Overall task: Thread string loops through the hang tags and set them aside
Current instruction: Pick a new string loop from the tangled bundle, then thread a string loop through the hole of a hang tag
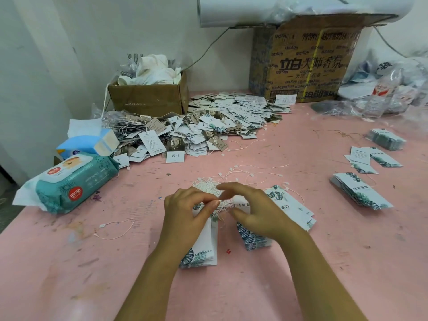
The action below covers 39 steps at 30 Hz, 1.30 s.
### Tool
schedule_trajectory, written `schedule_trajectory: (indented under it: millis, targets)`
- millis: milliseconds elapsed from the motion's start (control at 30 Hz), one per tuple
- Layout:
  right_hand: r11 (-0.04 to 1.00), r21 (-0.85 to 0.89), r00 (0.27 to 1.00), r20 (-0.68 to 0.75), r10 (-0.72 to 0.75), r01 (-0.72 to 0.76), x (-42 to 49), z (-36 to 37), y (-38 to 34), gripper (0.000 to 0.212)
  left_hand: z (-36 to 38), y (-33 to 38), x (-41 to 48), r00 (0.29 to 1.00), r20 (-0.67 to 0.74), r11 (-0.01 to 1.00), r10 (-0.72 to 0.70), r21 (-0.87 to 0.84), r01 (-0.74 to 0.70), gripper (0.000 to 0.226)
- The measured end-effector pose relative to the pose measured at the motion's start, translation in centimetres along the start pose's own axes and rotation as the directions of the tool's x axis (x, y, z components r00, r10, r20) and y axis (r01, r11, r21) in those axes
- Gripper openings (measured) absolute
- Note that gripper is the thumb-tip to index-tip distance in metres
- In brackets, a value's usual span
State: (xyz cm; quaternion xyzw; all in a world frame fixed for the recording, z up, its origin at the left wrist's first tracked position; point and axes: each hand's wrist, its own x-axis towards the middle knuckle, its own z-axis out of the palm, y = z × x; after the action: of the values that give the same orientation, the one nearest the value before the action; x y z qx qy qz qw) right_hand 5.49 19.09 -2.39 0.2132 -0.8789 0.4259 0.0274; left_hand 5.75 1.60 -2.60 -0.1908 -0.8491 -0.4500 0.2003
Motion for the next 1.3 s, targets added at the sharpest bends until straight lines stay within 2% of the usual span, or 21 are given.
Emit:
schedule_trajectory:
  millis: [67,133,200,300,433,533,600,733,1033,1167,1300]
  targets:
    - [1.000,0.006,1.000,-0.007,-0.008,0.008,0.2,0.5,0.0,0.037,0.0,0.2,0.0,1.000,0.009,1.000,-0.003,-0.009,0.003,0.014]
    - [1.000,0.005,0.997,-0.071,-0.030,0.030,0.3,0.6,0.1,0.028,0.0,0.3,-0.1,1.000,0.017,1.000,-0.013,-0.013,0.013,0.011]
    - [0.999,0.006,0.989,-0.147,-0.033,0.034,0.3,0.4,0.3,0.023,-0.1,0.1,-0.1,0.999,0.019,0.999,-0.031,-0.006,0.031,0.005]
    - [0.999,0.034,0.956,-0.292,-0.015,0.026,0.3,0.0,0.5,0.023,-1.0,-0.4,-0.1,0.995,0.020,0.995,-0.101,-0.018,0.101,0.013]
    - [0.994,0.003,0.898,-0.429,0.098,-0.107,0.0,-1.0,1.0,0.022,-2.8,-1.6,-0.1,0.977,0.010,0.977,-0.215,-0.013,0.215,0.027]
    - [0.953,-0.121,0.923,-0.309,0.229,-0.277,-0.6,-2.0,1.4,0.040,-3.8,-2.5,-0.5,0.928,0.164,0.942,-0.334,0.075,0.326,0.039]
    - [0.894,-0.202,0.908,-0.215,0.359,-0.401,-0.8,-2.5,1.9,0.055,-4.0,-3.0,-0.6,0.892,0.243,0.924,-0.381,0.121,0.362,0.046]
    - [0.820,-0.287,0.867,-0.112,0.485,-0.495,-0.7,-2.3,2.6,0.069,-3.7,-3.5,-0.5,0.890,0.247,0.923,-0.383,0.074,0.376,0.040]
    - [0.864,-0.078,0.859,-0.184,0.478,-0.497,-0.8,-2.2,2.9,0.048,-3.4,-3.5,-0.5,0.924,0.114,0.926,-0.365,-0.059,0.374,0.040]
    - [0.859,0.004,0.846,-0.173,0.504,-0.512,-0.6,-1.9,3.5,0.049,-3.2,-2.7,-0.3,0.910,0.087,0.867,-0.405,-0.280,0.413,0.042]
    - [0.869,0.074,0.840,-0.229,0.492,-0.489,-0.5,-1.8,3.7,0.021,-3.0,-2.0,-0.1,0.902,0.055,0.764,-0.429,-0.510,0.395,0.041]
